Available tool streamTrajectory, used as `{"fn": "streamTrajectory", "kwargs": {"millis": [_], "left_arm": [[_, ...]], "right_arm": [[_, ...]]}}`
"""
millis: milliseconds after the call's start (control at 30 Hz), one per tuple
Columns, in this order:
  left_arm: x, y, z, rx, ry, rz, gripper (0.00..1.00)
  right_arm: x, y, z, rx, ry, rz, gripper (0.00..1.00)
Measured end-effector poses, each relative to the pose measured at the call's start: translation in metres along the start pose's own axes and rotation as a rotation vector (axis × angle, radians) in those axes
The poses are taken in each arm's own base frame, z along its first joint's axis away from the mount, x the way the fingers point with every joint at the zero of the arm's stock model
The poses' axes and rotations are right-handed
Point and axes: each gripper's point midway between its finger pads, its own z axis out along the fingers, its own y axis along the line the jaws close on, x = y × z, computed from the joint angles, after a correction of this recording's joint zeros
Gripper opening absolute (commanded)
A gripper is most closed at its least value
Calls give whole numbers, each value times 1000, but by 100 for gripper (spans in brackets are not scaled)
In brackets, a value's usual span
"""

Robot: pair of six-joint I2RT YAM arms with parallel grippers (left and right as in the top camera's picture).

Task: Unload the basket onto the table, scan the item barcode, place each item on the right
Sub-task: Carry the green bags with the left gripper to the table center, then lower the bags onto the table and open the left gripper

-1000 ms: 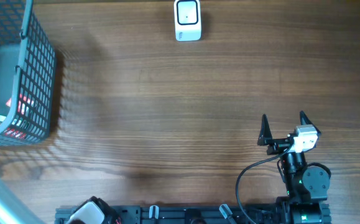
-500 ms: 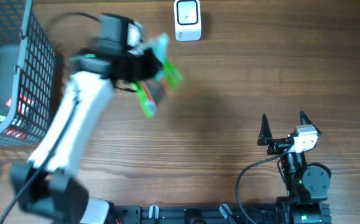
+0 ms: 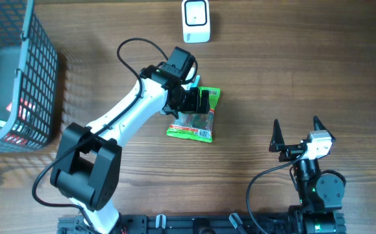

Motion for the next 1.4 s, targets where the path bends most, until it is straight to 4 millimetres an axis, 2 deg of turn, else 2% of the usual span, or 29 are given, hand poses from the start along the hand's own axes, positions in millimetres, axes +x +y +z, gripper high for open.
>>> {"fn": "streamTrajectory", "kwargs": {"millis": [133,167,200,233,267,300,333,400,467,533,567,600,633,667,767,800,833,933,967,1000,1067,1100,1133,1233,1333,1400], "left_arm": [[-2,5,-1,-33,-10,51,99],[-8,7,-5,-60,-30,60,96],[-23,10,-14,-95,-83,70,90],[-39,10,-23,-112,-145,78,66],[-57,10,-33,-120,-221,83,29],[-70,9,-39,-120,-275,84,9],[-80,10,-43,-119,-315,83,4],[-104,8,-51,-111,-413,90,5],[-113,9,-46,-108,-435,83,11],[-111,18,-22,-126,-389,65,11],[-108,23,-8,-138,-358,59,8],[-102,32,13,-157,-310,52,5],[-93,42,35,-179,-250,40,8],[-86,48,44,-197,-213,35,15],[-71,54,42,-225,-137,17,34],[-68,55,41,-232,-121,12,53],[-62,58,41,-242,-97,10,61],[-53,65,37,-253,-52,-12,78],[-53,65,26,-249,-63,-20,78],[-53,64,19,-246,-69,-26,73],[-50,57,0,-228,-82,-43,32],[-50,52,-6,-208,-86,-48,19],[-48,48,-6,-185,-80,-53,16],[-35,34,3,-139,-39,-46,16],[-24,23,28,-111,-53,-38,16],[-15,26,42,-127,-59,-48,19]], "right_arm": [[0,0,0,0,0,0,100],[0,0,0,0,0,0,100],[0,0,0,0,0,0,100],[0,0,0,0,0,0,100],[0,0,0,0,0,0,100],[0,0,0,0,0,0,100],[0,0,0,0,0,0,100],[0,0,0,0,0,0,100],[0,0,0,0,0,0,100],[0,0,0,0,0,0,100],[0,0,0,0,0,0,100],[0,0,0,0,0,0,100],[0,0,0,0,0,0,100],[0,0,0,0,0,0,100],[0,0,0,0,0,0,100],[0,0,0,0,0,0,100],[0,0,0,0,0,0,100],[0,0,0,0,0,0,100],[0,0,0,0,0,0,100],[0,0,0,0,0,0,100],[0,0,0,0,0,0,100],[0,0,0,0,0,0,100],[0,0,0,0,0,0,100],[0,0,0,0,0,0,100],[0,0,0,0,-1,0,100],[0,0,0,0,0,0,100]]}}
